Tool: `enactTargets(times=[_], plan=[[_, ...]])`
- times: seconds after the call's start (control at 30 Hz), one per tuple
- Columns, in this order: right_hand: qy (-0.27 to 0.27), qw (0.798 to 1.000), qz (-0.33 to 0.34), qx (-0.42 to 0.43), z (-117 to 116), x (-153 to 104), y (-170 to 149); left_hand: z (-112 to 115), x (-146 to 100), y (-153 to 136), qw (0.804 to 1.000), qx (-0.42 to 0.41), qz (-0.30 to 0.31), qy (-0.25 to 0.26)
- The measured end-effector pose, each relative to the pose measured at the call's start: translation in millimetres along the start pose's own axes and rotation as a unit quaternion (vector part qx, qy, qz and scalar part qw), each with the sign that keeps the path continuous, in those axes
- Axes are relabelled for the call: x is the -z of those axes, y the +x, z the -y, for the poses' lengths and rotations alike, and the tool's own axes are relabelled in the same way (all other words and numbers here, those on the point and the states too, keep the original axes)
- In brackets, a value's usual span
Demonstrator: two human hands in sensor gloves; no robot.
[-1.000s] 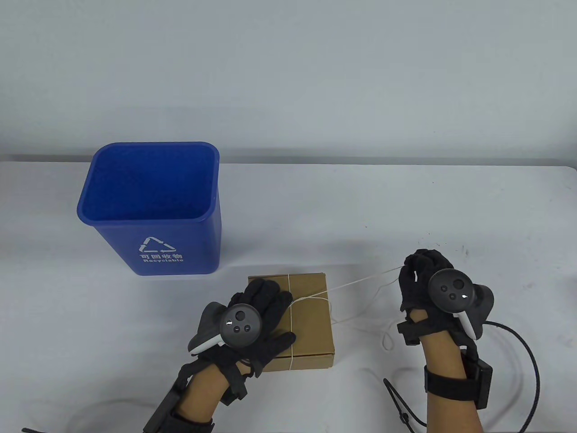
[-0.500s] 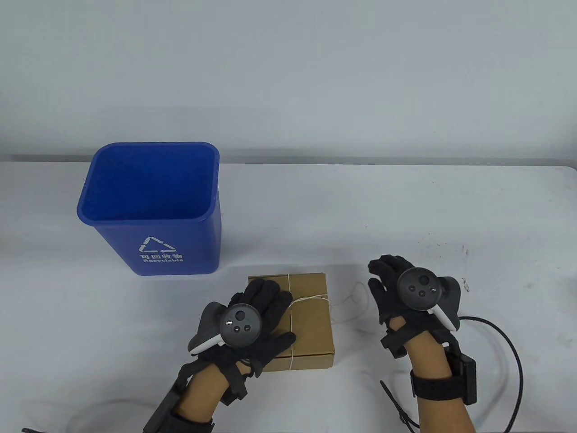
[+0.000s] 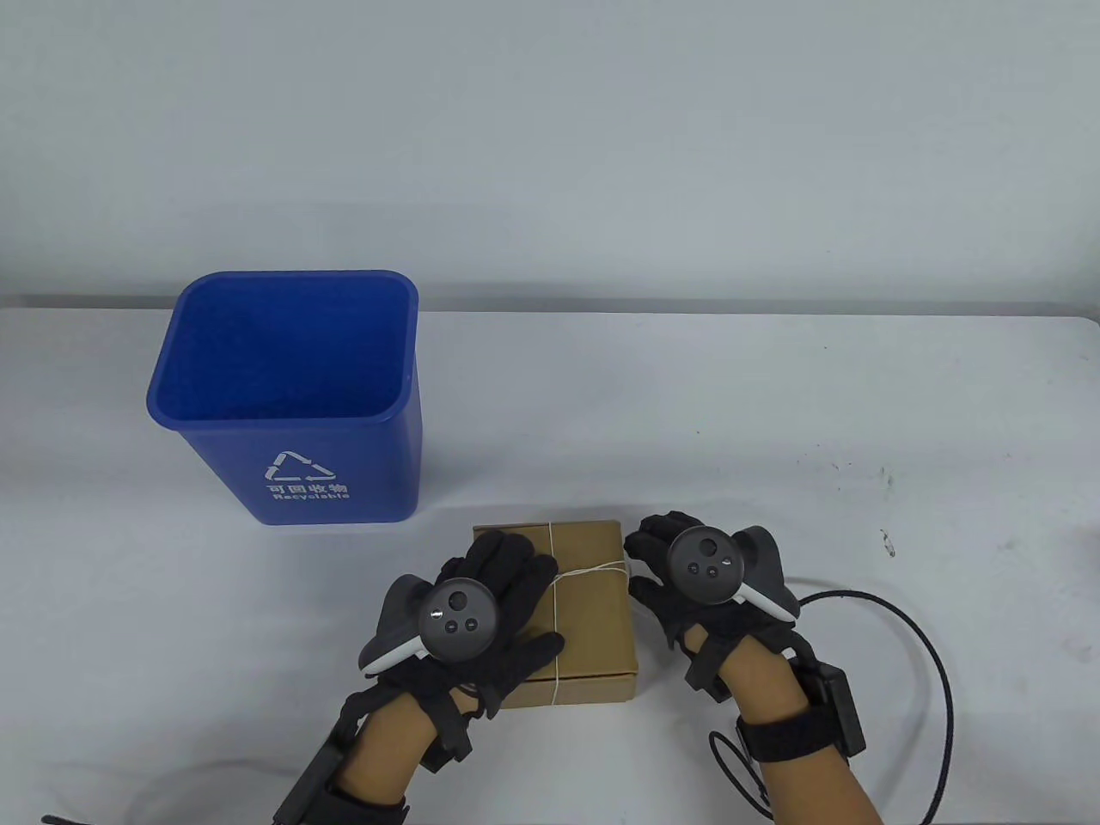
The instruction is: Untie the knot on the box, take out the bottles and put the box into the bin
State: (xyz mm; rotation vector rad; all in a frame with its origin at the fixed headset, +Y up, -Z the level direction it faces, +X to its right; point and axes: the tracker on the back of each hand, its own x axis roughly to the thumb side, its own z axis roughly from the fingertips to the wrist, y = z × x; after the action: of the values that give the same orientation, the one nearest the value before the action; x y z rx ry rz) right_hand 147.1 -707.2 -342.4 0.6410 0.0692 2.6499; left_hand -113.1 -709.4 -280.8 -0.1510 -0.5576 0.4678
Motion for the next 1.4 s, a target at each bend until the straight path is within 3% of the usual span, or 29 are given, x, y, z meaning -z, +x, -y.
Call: enactTargets(times=[0.2, 0.5, 0.83, 1.4], plan=[[-0.057, 0.997, 0.003, 0.057, 3, -1, -1, 0, 0, 0, 1.0, -0.002, -0.001, 0.001], [-0.043, 0.999, 0.004, 0.032, 8, -3, -4, 0, 0, 0, 1.0, -0.001, -0.001, 0.001], [-0.102, 0.994, -0.029, 0.024, 35, -15, -24, 0, 0, 0, 1.0, 0.0, -0.001, 0.001], [-0.186, 0.968, -0.163, 0.03, 62, -36, -73, 0, -1, 0, 1.0, 0.001, -0.001, 0.001]])
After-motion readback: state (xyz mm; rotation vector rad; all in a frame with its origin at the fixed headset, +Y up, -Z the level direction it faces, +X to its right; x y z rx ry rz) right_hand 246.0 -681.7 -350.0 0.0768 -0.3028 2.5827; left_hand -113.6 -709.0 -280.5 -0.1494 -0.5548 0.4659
